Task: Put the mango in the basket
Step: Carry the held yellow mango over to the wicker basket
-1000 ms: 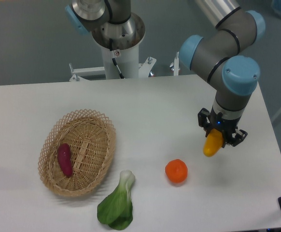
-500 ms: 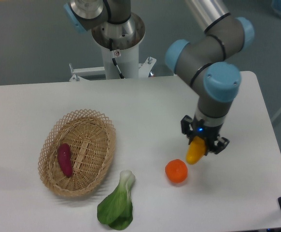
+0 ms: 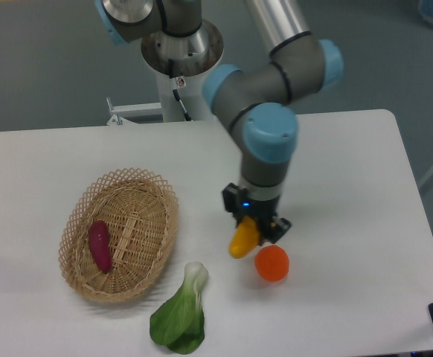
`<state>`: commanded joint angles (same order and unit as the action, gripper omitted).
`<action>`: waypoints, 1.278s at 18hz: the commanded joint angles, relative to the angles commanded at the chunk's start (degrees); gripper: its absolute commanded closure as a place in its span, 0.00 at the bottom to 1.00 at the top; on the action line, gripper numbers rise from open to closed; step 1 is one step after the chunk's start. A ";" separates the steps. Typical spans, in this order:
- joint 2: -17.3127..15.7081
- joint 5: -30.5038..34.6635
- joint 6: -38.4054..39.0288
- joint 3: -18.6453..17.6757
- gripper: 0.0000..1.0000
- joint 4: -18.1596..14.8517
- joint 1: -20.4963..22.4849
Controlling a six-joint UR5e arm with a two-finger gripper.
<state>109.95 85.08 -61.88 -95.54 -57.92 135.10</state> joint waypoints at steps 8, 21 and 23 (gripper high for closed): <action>-4.92 0.17 -0.17 -8.96 0.58 2.37 -6.95; -6.51 0.53 2.99 -15.03 0.58 2.55 -14.69; -6.33 0.53 3.52 -15.56 0.56 2.99 -14.78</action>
<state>103.62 85.61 -58.36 -111.09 -54.93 120.32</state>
